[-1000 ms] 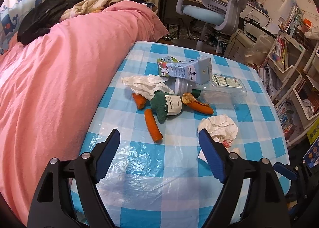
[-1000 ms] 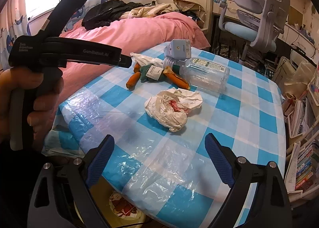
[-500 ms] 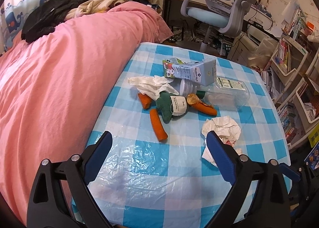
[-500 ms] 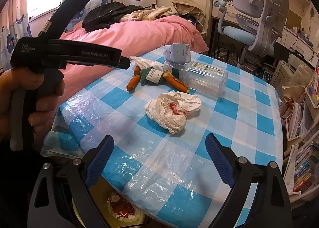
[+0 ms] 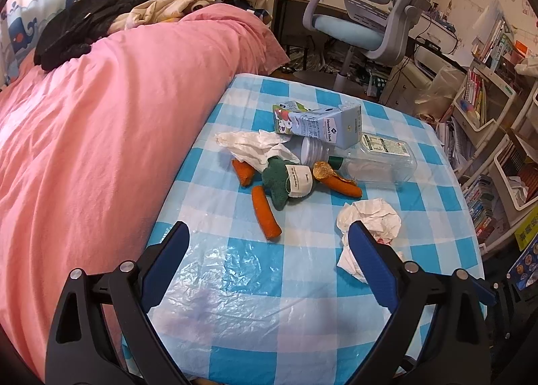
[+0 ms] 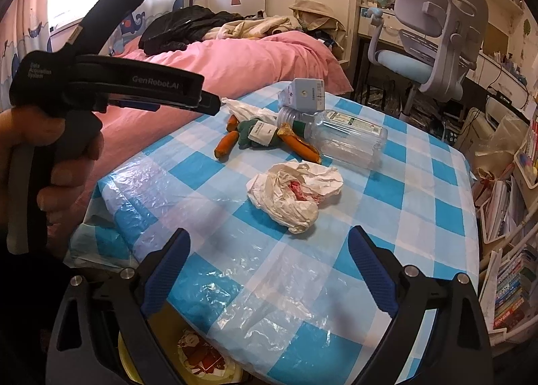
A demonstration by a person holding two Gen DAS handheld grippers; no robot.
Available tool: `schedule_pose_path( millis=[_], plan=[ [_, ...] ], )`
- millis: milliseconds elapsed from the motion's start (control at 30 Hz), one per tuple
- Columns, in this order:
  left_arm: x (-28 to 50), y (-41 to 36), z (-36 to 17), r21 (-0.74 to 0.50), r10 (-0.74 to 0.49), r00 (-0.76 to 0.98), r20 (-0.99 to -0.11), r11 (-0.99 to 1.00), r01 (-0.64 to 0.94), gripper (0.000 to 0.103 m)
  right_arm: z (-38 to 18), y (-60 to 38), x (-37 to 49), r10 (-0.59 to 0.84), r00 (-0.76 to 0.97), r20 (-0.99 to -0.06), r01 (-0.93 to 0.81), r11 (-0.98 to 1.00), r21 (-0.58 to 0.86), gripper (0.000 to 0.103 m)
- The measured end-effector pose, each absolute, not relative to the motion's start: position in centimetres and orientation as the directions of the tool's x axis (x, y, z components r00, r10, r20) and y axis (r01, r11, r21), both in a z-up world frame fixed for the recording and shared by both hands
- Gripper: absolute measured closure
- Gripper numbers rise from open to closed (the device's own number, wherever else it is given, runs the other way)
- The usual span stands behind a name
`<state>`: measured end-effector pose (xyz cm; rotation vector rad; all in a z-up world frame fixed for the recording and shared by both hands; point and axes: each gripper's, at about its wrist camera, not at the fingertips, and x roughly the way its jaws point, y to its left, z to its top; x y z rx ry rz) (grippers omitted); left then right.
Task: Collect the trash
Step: 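Bring both open grippers back over the remaining trash on the table, then grasp the orange carrot toy with the left gripper while the right grasps crumpled white paper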
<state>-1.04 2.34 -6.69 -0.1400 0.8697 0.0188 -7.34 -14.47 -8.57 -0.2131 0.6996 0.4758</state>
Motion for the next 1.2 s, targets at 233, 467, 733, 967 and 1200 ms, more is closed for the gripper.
schedule_pose_path(
  millis=[233, 467, 733, 967, 1200],
  plan=[
    [-1.1, 2.5, -6.6, -0.12, -0.046, 0.643, -0.764, 0.99, -0.072, 0.011, -8.9, -14.0, -7.3, 0.34, 0.665, -0.665, -0.49, 0.871, -0.044, 0.011],
    [-1.2, 2.7, -6.7, -0.121, -0.044, 0.639, -0.768, 0.99, -0.076, 0.011, -8.9, -13.9, -7.3, 0.34, 0.669, -0.661, -0.49, 0.871, -0.048, 0.011],
    [-0.9, 3.4, -6.7, -0.112, -0.031, 0.637, -0.77, 0.99, -0.087, 0.011, -8.9, -13.7, -7.1, 0.334, 0.671, -0.662, -0.491, 0.869, -0.059, 0.011],
    [0.5, 5.8, -7.3, -0.115, -0.008, 0.618, -0.786, 0.984, -0.134, 0.011, -8.7, -13.2, -6.7, 0.345, 0.673, -0.654, -0.504, 0.861, -0.065, 0.011],
    [2.8, 5.2, -8.8, -0.076, 0.001, 0.575, -0.818, 0.991, -0.11, 0.011, -9.0, -12.5, -4.8, 0.352, 0.666, -0.658, -0.515, 0.855, -0.063, 0.011]
  ],
)
